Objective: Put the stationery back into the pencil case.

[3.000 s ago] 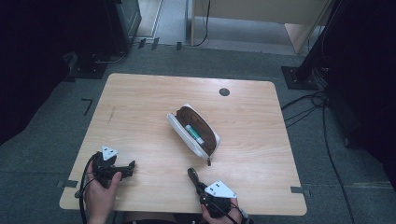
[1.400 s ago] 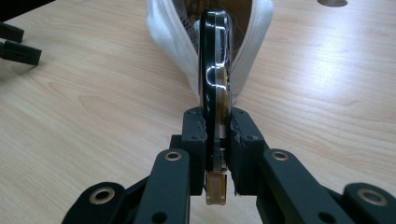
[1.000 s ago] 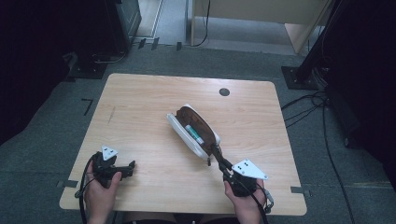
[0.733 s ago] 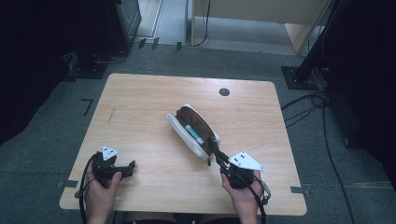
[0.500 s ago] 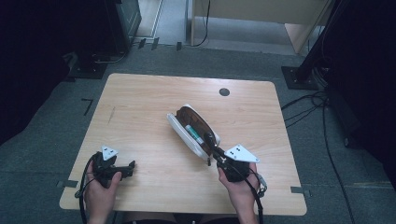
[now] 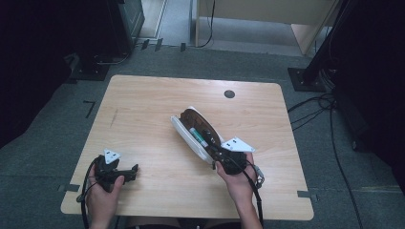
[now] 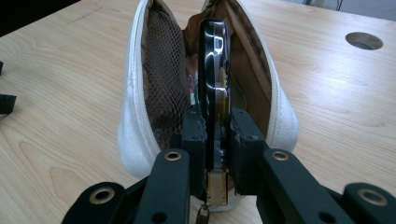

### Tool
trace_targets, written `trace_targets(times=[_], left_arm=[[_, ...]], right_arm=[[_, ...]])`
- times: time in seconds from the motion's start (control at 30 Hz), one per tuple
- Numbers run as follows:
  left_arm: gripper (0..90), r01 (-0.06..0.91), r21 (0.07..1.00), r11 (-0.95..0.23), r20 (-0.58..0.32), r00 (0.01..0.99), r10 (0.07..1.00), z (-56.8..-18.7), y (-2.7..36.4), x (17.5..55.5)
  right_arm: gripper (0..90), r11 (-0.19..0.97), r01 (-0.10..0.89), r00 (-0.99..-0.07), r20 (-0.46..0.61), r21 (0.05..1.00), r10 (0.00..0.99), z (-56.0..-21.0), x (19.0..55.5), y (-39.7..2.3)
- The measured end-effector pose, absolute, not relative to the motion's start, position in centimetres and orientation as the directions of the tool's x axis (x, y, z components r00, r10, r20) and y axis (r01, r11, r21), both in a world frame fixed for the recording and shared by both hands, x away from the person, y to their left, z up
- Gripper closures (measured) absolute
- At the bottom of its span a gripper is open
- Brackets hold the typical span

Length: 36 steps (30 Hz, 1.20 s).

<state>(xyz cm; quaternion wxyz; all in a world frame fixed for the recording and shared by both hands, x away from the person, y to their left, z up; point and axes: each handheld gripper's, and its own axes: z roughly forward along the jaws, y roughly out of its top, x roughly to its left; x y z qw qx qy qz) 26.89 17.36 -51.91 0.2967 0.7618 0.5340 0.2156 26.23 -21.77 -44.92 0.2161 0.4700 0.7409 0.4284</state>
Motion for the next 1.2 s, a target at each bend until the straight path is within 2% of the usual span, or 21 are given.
trace_targets(times=[0.6, 1.2], left_arm=[[0.0, 0.686, 0.682, -0.254, 0.012, 0.337, 0.941, -51.9, 17.4, 26.9], [0.0, 0.686, 0.681, -0.255, 0.012, 0.338, 0.941, -51.9, 17.3, 26.9]], right_arm=[[78.3, 0.25, 0.591, -0.474, 0.079, 0.767, 0.877, -46.4, 28.8, -20.5], [78.6, 0.276, 0.587, -0.484, 0.057, 0.761, 0.873, -46.0, 28.5, -20.4]])
